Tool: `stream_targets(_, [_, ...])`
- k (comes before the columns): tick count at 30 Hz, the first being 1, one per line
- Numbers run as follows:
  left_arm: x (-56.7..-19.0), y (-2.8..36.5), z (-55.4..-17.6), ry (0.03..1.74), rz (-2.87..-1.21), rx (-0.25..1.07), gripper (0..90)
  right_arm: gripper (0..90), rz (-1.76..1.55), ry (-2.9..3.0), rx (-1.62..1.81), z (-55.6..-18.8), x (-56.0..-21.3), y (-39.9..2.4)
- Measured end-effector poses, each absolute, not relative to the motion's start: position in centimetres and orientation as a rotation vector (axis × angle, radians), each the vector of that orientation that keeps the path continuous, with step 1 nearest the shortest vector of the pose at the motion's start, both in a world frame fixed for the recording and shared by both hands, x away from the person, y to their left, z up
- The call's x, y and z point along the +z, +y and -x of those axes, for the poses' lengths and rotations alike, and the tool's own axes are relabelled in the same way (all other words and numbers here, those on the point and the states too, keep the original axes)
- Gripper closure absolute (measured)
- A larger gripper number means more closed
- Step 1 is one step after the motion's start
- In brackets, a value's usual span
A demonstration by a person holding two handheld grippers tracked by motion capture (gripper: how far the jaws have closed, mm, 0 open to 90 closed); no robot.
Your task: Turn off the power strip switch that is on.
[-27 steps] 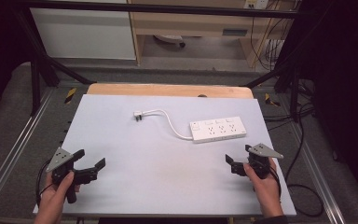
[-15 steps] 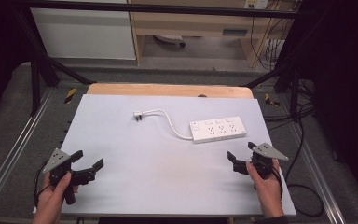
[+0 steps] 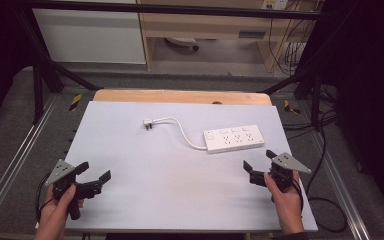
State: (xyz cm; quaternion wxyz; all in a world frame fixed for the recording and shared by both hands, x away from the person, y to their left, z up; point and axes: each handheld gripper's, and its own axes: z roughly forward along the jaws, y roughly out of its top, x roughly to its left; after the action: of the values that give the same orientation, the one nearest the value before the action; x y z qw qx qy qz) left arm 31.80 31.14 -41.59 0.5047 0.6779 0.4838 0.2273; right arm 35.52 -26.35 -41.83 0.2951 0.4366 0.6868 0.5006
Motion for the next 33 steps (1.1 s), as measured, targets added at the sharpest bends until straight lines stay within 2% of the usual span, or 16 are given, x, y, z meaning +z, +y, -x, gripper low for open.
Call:
stream_targets(14, [-41.7,31.1,-31.9,1.171,-1.64,0.543,5.8,3.4,-1.128,1.84,1.339,-35.5,-40.9,-25.2])
stream_targets(17, [-41.8,31.3,-31.9,1.185,-1.604,0.499,5.3,4.0,-1.113,1.842,1.343,-35.7,-40.8,-24.9])
stream_targets(33, [-41.8,31.6,-31.9,1.201,-1.603,0.529,5.1,4.4,-1.153,1.872,1.352,-39.1,-38.8,-23.6])
